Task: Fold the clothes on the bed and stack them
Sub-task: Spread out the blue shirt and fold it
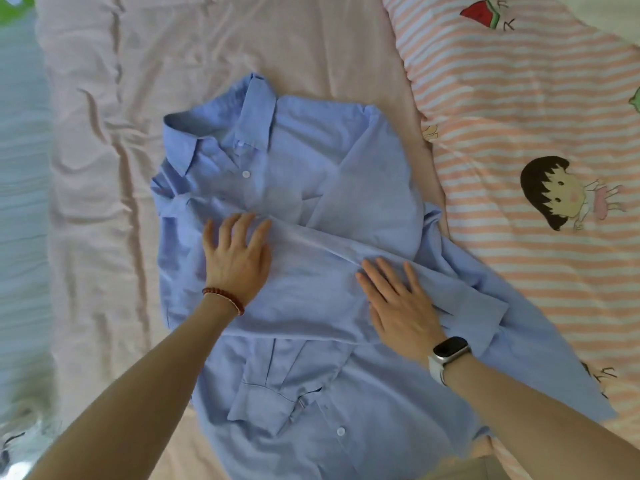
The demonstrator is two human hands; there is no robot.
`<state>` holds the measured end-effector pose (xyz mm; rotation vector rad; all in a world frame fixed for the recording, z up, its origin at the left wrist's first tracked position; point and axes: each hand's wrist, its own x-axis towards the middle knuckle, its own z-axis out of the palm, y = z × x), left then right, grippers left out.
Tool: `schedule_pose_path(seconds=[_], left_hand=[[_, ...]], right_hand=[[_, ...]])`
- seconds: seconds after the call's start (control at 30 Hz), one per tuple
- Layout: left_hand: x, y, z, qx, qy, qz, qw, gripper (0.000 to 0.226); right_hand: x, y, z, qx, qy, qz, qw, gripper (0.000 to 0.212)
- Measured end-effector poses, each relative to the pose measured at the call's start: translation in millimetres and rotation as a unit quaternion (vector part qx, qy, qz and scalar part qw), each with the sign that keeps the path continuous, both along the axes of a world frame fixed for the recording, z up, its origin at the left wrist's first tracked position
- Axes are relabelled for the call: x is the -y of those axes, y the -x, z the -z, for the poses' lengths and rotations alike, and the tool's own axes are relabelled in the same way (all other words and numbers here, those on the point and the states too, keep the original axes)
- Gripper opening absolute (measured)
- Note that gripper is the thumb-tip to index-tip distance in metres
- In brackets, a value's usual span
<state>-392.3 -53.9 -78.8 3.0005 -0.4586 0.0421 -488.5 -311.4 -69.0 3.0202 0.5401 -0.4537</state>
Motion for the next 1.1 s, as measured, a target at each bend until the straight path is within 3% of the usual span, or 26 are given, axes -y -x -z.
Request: schedule_pose_path(seconds=[0.07, 0.17, 0.3, 0.43, 0.53, 0.7, 0.77, 0.87, 0.97, 1.1], left_hand=[[1, 6, 11, -0.072, -0.035, 0.021, 0.997, 0.046], [-7, -7, 26, -0.171, -0.061, -0.050, 0.982, 0.058], [-13, -31, 38, -0.228, -0.099, -0.093, 0.964, 0.069], [-7, -33, 36, -0.180, -0.091, -0.066, 0.977, 0.067], [-8, -35, 35, -0.163, -0.091, -0.079, 0.979, 0.066], [-23, -59, 39, -0.203, -0.029, -0.110, 0.973, 0.060], [-30, -73, 24, -0.150, 0.063, -0.096, 0.982, 0.049], [-53, -81, 7, -0.018, 0.104, -0.193, 0.976, 0.035], [-81, -78, -1, -0.071, 0.098, -0.275, 0.954, 0.039], [-103, -81, -11, -0.110, 0.163, -0.224, 0.954, 0.051]], right_hand=[[5, -13, 7, -0.019, 0.026, 0.042, 0.999, 0.052], [28, -25, 13, -0.034, 0.069, 0.096, 0.992, 0.051], [50, -36, 8, -0.029, 0.072, 0.127, 0.989, 0.061], [28, -54, 6, 0.055, -0.002, 0.025, 0.998, 0.053], [-1, -77, 14, 0.019, -0.005, -0.056, 0.998, 0.051], [-9, -108, 28, -0.022, 0.013, -0.059, 0.998, 0.049], [-14, -120, 25, 0.008, -0.009, -0.060, 0.998, 0.043], [-26, -145, 18, 0.064, -0.051, -0.042, 0.996, 0.030], [-45, -167, 16, 0.088, -0.094, -0.062, 0.990, 0.030], [-67, -172, 27, 0.027, -0.052, -0.109, 0.992, 0.048]])
